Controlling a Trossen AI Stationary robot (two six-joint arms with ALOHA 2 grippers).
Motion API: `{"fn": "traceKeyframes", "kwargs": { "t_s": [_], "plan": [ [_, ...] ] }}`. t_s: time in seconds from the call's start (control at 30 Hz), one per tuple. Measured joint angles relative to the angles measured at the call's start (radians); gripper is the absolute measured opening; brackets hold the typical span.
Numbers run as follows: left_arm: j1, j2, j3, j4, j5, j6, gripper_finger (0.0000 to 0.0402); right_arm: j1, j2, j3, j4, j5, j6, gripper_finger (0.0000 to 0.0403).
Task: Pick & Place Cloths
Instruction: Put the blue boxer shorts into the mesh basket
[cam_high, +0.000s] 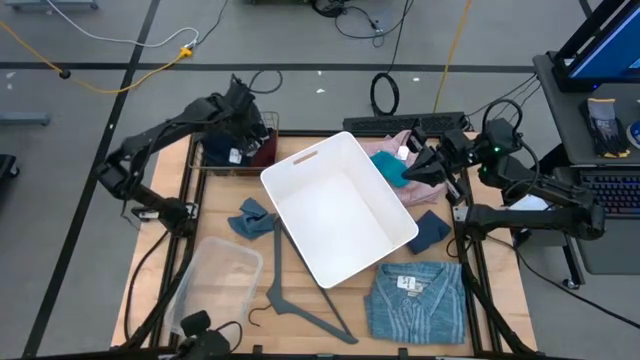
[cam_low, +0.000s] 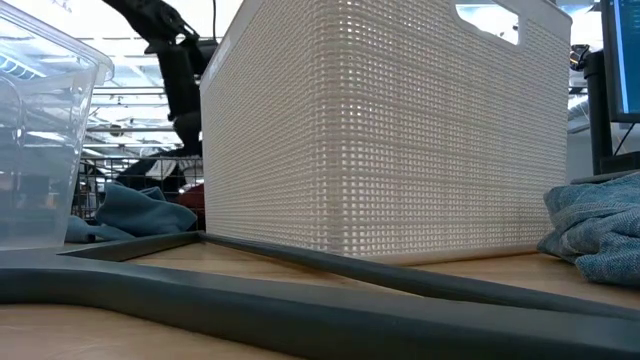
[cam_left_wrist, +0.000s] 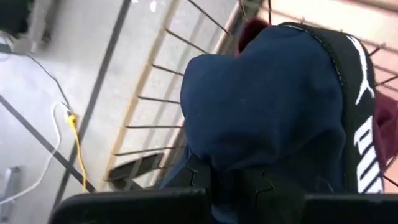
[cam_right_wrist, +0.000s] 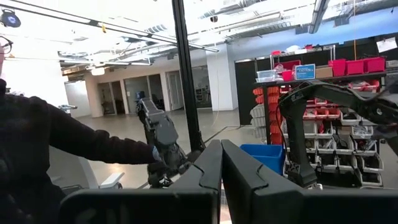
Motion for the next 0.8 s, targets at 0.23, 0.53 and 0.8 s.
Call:
{"fn": "traceKeyframes", "kwargs": {
  "t_s": [0.23,0.53,0.8],
  "plan": [
    [0.026,0.003,-0.107,0.11,0.086,-0.075,0.0016,0.0,0.0,0.0,0.0,0.0,0.001,0.0],
    [0.052,0.003,-0.151,0.093,0.159,-0.177,0.0021,0.0,0.0,0.0,0.0,0.003,0.02,0.0],
    [0.054,0.003,-0.151,0.093,0.211,-0.254,0.0045,0.0,0.0,0.0,0.001,0.004,0.031,0.0]
  ]
}}
